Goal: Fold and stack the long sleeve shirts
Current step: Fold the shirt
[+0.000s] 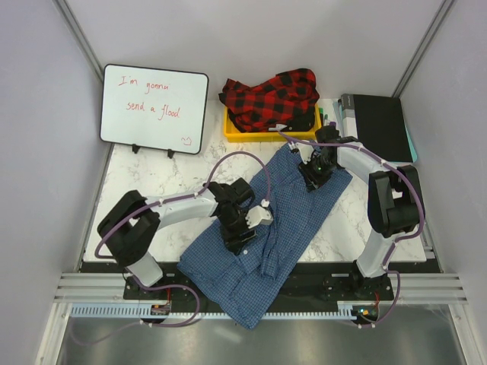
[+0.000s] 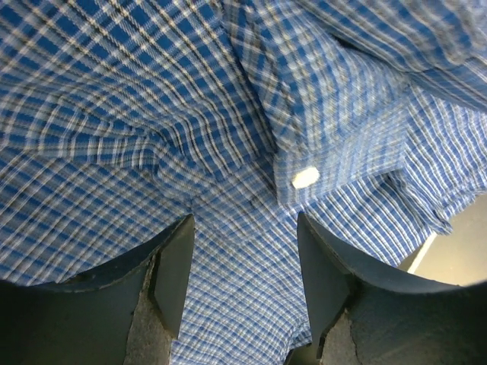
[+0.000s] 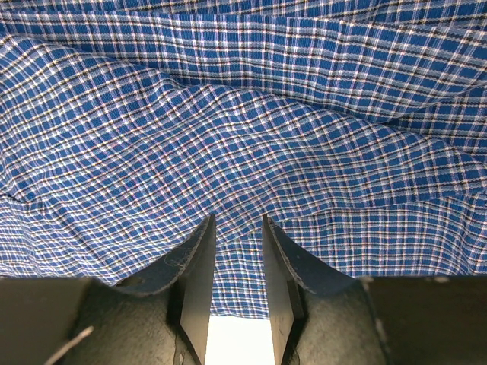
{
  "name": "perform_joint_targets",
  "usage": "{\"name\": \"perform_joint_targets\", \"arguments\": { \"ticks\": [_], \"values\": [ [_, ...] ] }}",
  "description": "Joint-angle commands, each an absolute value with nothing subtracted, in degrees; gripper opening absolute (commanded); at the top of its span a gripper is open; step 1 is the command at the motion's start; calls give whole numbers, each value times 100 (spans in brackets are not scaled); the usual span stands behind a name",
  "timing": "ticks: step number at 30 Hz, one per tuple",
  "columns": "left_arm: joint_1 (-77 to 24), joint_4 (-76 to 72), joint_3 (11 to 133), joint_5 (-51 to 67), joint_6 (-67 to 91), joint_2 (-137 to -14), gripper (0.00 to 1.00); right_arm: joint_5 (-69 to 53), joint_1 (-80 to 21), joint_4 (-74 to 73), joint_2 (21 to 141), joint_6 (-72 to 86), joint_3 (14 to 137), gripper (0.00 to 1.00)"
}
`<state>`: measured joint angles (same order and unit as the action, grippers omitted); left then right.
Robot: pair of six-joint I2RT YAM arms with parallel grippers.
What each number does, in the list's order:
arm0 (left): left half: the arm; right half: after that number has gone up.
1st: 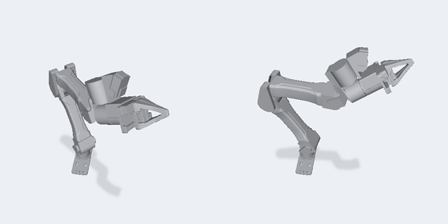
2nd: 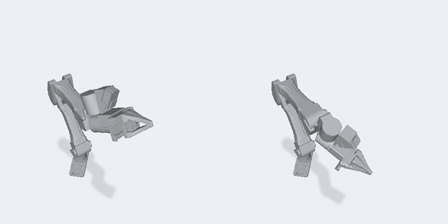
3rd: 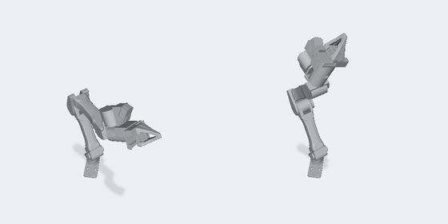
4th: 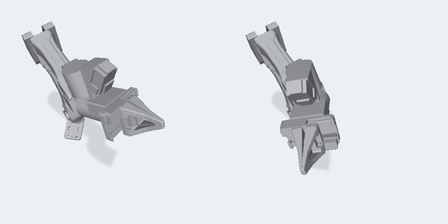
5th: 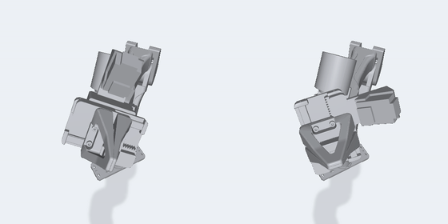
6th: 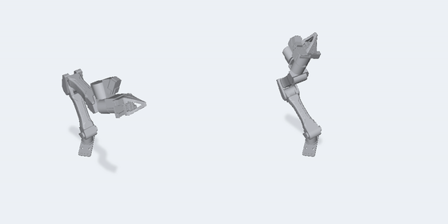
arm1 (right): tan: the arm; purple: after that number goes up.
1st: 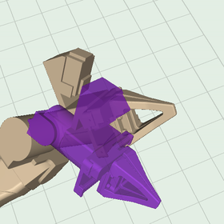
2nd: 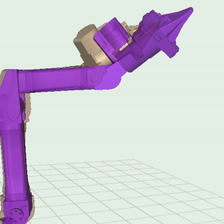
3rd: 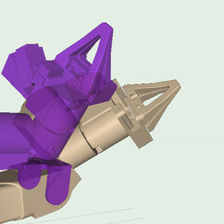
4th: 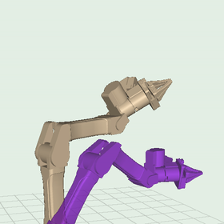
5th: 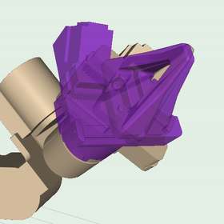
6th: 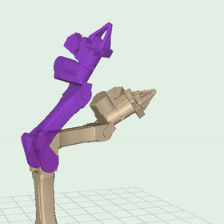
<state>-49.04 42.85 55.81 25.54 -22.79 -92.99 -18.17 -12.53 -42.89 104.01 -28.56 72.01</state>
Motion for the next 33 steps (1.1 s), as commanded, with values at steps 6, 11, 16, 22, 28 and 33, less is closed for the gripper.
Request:
{"name": "perform_joint_targets", "arguments": {
  "ticks": [6,11,16,22,28,33],
  "values": [
    [-5141,3841,5581,2031,-1767,-9756,56,-1863,-1283,-4201,10424,-2927,7189,38],
    [-5221,3823,5546,1802,-1749,-9633,28,-1863,-1274,-4184,10433,-2927,7181,39],
    [-5221,4095,5642,1740,-1837,-9203,17,-1854,-1274,-4184,10433,-2962,7172,38],
    [-5221,4702,5660,1635,-2004,-8799,2,-1828,-1274,-4184,10380,-2988,7128,38],
    [-5221,4816,5362,1389,-2171,-8806,2,-1863,-1275,-4192,10336,-2997,7110,38],
    [-5203,4860,5265,1231,-2188,-8894,16,-1916,-1274,-4210,10248,-2988,7102,38]
  ]
}}
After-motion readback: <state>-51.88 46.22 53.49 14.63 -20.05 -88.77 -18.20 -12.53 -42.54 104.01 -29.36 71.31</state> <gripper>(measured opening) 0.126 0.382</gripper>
